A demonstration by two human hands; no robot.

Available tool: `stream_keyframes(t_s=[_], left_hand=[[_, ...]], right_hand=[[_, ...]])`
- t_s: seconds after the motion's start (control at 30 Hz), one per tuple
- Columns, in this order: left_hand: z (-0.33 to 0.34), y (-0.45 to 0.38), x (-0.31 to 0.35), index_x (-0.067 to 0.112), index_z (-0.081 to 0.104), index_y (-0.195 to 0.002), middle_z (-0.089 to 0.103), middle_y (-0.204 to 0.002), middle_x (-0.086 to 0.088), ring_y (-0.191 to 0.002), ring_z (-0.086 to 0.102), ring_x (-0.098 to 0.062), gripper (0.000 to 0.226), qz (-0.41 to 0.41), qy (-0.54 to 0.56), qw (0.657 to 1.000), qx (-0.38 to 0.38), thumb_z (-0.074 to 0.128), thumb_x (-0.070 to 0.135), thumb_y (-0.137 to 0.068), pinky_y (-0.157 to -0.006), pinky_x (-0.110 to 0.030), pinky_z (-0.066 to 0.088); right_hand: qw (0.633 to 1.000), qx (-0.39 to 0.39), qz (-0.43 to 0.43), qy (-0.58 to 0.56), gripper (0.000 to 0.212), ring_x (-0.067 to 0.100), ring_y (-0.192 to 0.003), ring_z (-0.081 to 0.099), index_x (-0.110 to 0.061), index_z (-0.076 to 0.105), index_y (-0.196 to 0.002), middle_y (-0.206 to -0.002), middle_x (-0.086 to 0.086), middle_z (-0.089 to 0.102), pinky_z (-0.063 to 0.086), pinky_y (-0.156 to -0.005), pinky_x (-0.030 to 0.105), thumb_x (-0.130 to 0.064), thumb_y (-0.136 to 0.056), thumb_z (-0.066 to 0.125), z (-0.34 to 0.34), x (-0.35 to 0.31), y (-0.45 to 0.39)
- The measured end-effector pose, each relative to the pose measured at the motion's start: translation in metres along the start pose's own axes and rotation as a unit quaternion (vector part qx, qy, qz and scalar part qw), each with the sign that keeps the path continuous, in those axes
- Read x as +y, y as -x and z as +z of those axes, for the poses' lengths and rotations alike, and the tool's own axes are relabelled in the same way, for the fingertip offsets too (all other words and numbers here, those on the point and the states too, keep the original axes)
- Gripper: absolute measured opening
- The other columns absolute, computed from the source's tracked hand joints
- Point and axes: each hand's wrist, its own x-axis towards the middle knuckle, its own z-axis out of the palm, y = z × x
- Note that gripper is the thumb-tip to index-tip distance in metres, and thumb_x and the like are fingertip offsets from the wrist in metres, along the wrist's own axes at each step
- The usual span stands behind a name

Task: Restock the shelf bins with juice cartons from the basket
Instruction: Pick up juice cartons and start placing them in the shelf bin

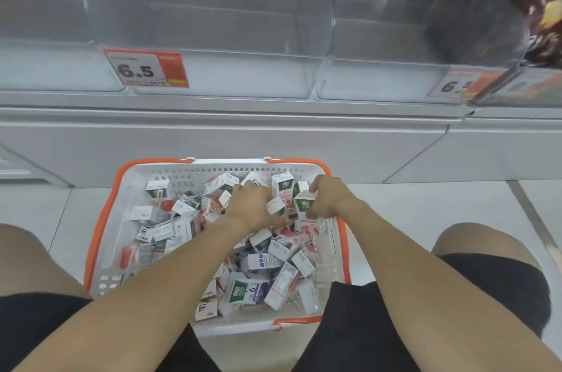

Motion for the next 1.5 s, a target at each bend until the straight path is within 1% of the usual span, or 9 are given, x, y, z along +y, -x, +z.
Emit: stream_keyframes(t_s=[0.2, 0.33, 0.47, 0.67, 0.8, 1.0, 1.2, 1.33, 1.5], left_hand=[[-0.075, 0.019, -0.006, 0.008, 0.057, -0.094, 0.073, -0.083, -0.008, -0.063, 0.064, -0.018, 0.028, -0.025, 0.380, 0.925, 0.011, 0.079, 0.012, -0.078, -0.054, -0.028, 0.047], [-0.146, 0.046, -0.015, 0.003, 0.059, -0.101, 0.074, -0.087, -0.015, -0.075, 0.065, -0.023, 0.019, 0.015, 0.476, 0.878, -0.053, 0.069, 0.013, -0.089, -0.065, -0.033, 0.048], [-0.197, 0.083, -0.023, 0.014, 0.062, -0.093, 0.066, -0.080, -0.007, -0.069, 0.056, -0.017, 0.028, 0.033, 0.525, 0.848, -0.063, 0.063, 0.040, -0.085, -0.064, -0.029, 0.041], [-0.220, 0.118, -0.027, 0.006, 0.063, -0.112, 0.071, -0.108, -0.022, -0.098, 0.070, -0.038, 0.043, -0.014, 0.684, 0.728, -0.043, 0.049, 0.044, -0.096, -0.086, -0.051, 0.058], [-0.219, 0.118, -0.034, 0.004, 0.061, -0.121, 0.071, -0.114, -0.022, -0.094, 0.072, -0.039, 0.053, -0.007, 0.675, 0.738, -0.026, 0.052, 0.047, -0.092, -0.074, -0.043, 0.062], [-0.230, 0.107, -0.056, 0.002, 0.068, -0.110, 0.074, -0.103, -0.021, -0.082, 0.073, -0.029, 0.041, 0.000, 0.631, 0.772, 0.074, 0.078, 0.018, -0.073, -0.064, -0.034, 0.062], [-0.246, 0.114, -0.093, 0.004, 0.071, -0.110, 0.074, -0.095, -0.023, -0.074, 0.072, -0.030, 0.044, -0.025, 0.652, 0.741, 0.158, 0.080, 0.020, -0.070, -0.057, -0.032, 0.060], [-0.257, 0.128, -0.120, 0.003, 0.070, -0.106, 0.076, -0.093, -0.018, -0.072, 0.074, -0.027, 0.045, -0.042, 0.658, 0.724, 0.203, 0.080, 0.025, -0.068, -0.054, -0.030, 0.058], [-0.278, 0.146, -0.182, 0.003, 0.064, -0.108, 0.072, -0.101, -0.016, -0.080, 0.075, -0.029, 0.032, -0.073, 0.666, 0.681, 0.295, 0.074, 0.019, -0.082, -0.065, -0.042, 0.062]], right_hand=[[0.998, 0.004, -0.049, -0.046, 0.049, 0.025, -0.081, 0.071, -0.012, 0.061, -0.115, -0.103, 0.008, 0.067, 0.057, -0.062, 0.030, -0.014, -0.072, 0.086, -0.067, -0.025, 0.040], [0.988, -0.024, -0.114, -0.105, 0.043, 0.026, -0.078, 0.071, -0.012, 0.061, -0.111, -0.097, 0.009, 0.068, 0.063, -0.074, 0.038, -0.006, -0.075, 0.084, -0.115, -0.056, 0.074], [0.956, -0.020, -0.206, -0.209, 0.038, 0.022, -0.081, 0.074, -0.009, 0.063, -0.111, -0.103, 0.010, 0.070, 0.063, -0.078, 0.037, -0.002, -0.078, 0.081, -0.149, -0.073, 0.113], [0.861, -0.030, -0.247, -0.444, 0.040, 0.027, -0.088, 0.075, 0.000, 0.056, -0.118, -0.107, 0.020, 0.073, 0.062, -0.073, 0.036, 0.000, -0.083, 0.075, -0.156, -0.099, 0.124], [0.807, -0.002, -0.248, -0.535, 0.039, 0.028, -0.088, 0.075, -0.001, 0.055, -0.115, -0.104, 0.021, 0.073, 0.061, -0.071, 0.035, 0.002, -0.082, 0.075, -0.143, -0.121, 0.108], [0.756, -0.005, -0.243, -0.608, 0.023, 0.025, -0.084, 0.072, -0.004, 0.058, -0.107, -0.097, 0.018, 0.071, 0.063, -0.075, 0.041, 0.005, -0.087, 0.066, -0.136, -0.157, 0.086], [0.830, 0.063, -0.277, -0.479, 0.031, 0.021, -0.080, 0.068, 0.001, 0.062, -0.113, -0.100, 0.016, 0.075, 0.060, -0.075, 0.035, -0.014, -0.088, 0.073, -0.132, -0.191, 0.071], [0.782, 0.026, -0.324, -0.532, 0.033, 0.034, -0.084, 0.074, 0.003, 0.061, -0.116, -0.105, 0.020, 0.073, 0.061, -0.073, 0.035, -0.008, -0.087, 0.073, -0.123, -0.227, 0.072], [0.749, 0.101, -0.372, -0.538, 0.033, 0.030, -0.077, 0.074, 0.002, 0.059, -0.113, -0.107, 0.018, 0.070, 0.063, -0.072, 0.036, 0.002, -0.084, 0.074, -0.122, -0.315, 0.071]])
